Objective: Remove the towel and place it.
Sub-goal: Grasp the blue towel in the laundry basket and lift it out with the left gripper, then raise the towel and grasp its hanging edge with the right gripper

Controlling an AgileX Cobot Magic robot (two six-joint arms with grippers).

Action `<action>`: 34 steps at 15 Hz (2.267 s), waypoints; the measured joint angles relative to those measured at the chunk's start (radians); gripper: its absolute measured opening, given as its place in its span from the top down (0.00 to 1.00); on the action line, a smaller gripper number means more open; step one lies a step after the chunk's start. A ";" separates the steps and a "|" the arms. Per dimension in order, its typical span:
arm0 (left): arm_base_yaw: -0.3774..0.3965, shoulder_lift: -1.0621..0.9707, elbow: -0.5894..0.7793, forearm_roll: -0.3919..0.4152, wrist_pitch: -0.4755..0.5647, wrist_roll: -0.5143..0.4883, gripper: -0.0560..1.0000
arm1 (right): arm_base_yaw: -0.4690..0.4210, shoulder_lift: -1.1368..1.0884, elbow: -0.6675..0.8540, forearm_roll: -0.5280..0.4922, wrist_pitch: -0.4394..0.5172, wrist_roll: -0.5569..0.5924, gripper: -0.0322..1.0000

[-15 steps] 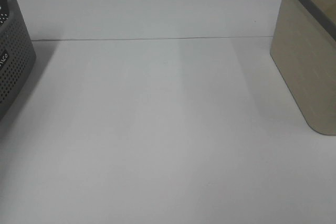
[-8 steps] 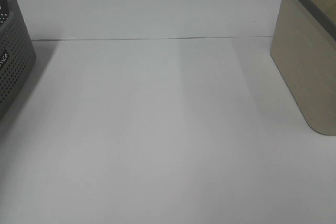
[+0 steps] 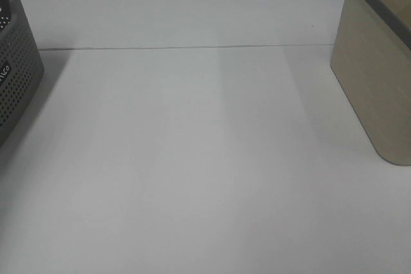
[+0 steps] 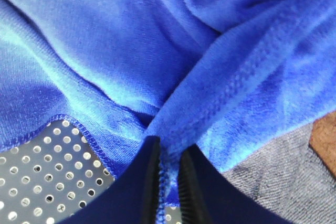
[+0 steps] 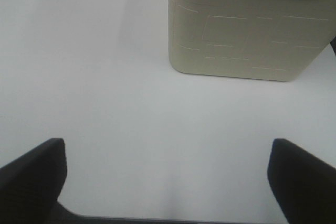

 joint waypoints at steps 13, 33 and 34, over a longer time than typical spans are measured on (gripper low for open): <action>-0.051 -0.103 -0.386 -0.131 0.324 -0.025 0.95 | 0.000 0.000 0.000 0.000 0.000 0.000 0.02; -0.493 -0.467 -0.539 -0.238 0.221 -0.052 0.95 | 0.000 0.000 0.000 0.000 0.000 0.000 0.02; -0.529 -0.467 -0.542 -0.238 0.221 -0.053 0.95 | 0.000 0.000 0.000 0.000 0.000 0.000 0.02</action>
